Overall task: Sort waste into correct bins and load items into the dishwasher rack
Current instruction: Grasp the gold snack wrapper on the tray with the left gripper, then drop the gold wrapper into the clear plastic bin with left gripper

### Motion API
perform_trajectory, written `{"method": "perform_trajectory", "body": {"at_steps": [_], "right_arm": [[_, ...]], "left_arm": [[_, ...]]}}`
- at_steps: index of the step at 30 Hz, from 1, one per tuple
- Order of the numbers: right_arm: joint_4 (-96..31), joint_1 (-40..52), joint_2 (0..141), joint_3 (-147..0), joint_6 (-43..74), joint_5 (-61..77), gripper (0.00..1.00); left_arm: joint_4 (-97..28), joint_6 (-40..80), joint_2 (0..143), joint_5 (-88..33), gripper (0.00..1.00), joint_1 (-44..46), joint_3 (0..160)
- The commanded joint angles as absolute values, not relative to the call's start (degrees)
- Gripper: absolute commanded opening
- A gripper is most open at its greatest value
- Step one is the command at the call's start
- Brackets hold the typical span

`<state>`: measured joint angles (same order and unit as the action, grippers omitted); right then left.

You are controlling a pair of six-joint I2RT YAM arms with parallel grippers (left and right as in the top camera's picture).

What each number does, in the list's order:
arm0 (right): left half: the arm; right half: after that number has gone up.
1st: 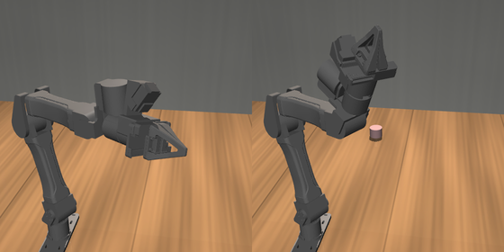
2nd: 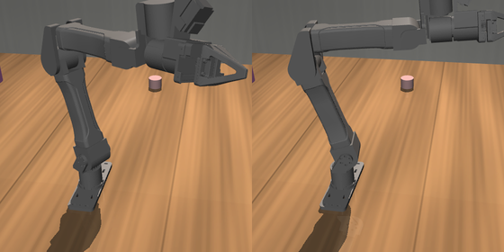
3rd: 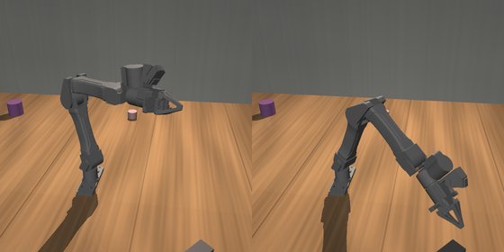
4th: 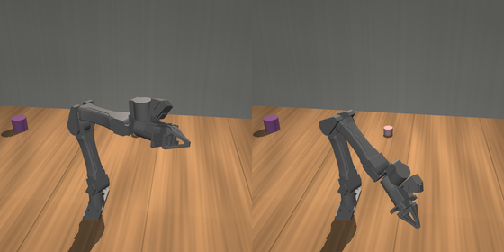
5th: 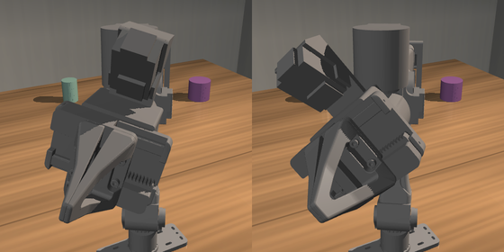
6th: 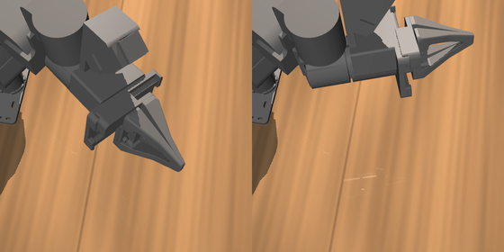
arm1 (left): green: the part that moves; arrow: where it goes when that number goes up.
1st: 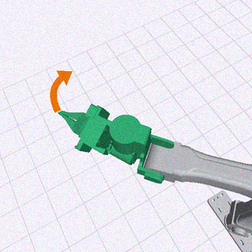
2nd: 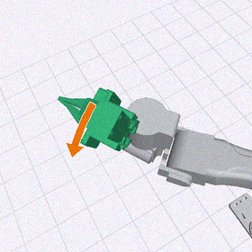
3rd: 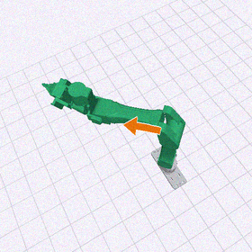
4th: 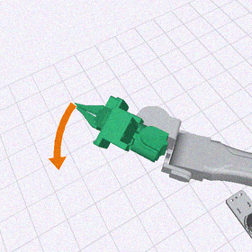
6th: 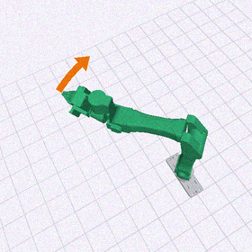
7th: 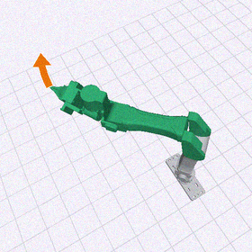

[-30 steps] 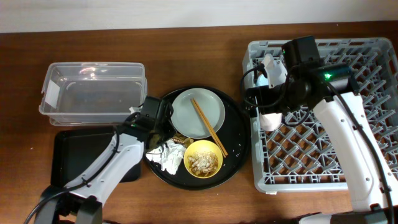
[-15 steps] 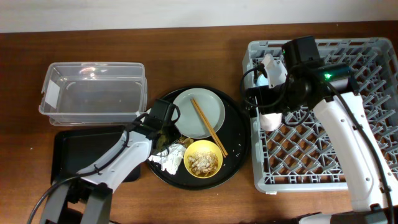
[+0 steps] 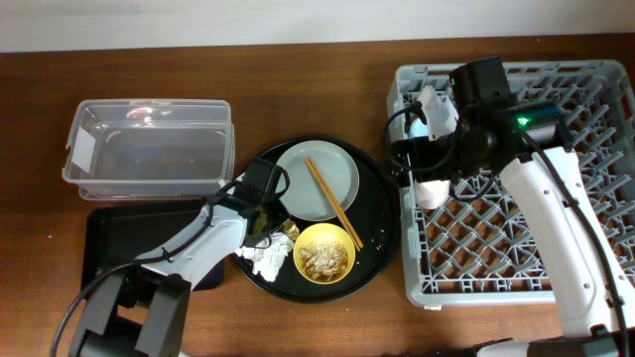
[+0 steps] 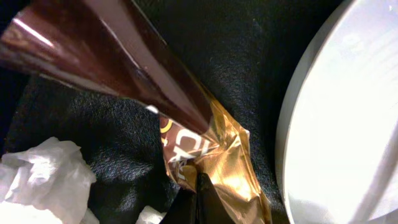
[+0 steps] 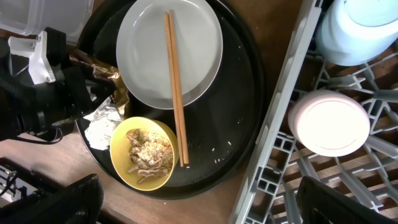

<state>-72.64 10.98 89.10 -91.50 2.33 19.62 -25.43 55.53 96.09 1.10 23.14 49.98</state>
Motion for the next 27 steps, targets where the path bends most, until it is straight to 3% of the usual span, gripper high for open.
{"method": "perform_trajectory", "body": {"at_steps": [1,11,15,21,27], "right_arm": [[-72.64,11.29,89.41,-91.24,1.74,20.12,0.98],[-72.64,11.29,89.41,-91.24,1.74,20.12,0.98],[-72.64,11.29,89.41,-91.24,1.74,20.12,0.98],[-72.64,11.29,89.41,-91.24,1.74,20.12,0.99],[-72.64,11.29,89.41,-91.24,1.74,20.12,0.98]], "left_arm": [[-25.52,52.99,91.85,1.98,0.0,23.24,50.74],[-26.2,45.06,73.91,1.98,0.0,22.48,51.18],[-26.68,37.43,72.18,1.93,0.0,16.91,53.47],[-22.26,35.38,72.69,1.96,0.0,2.61,54.7],[-15.38,35.03,78.19,3.95,0.04,-4.34,54.7]]}}
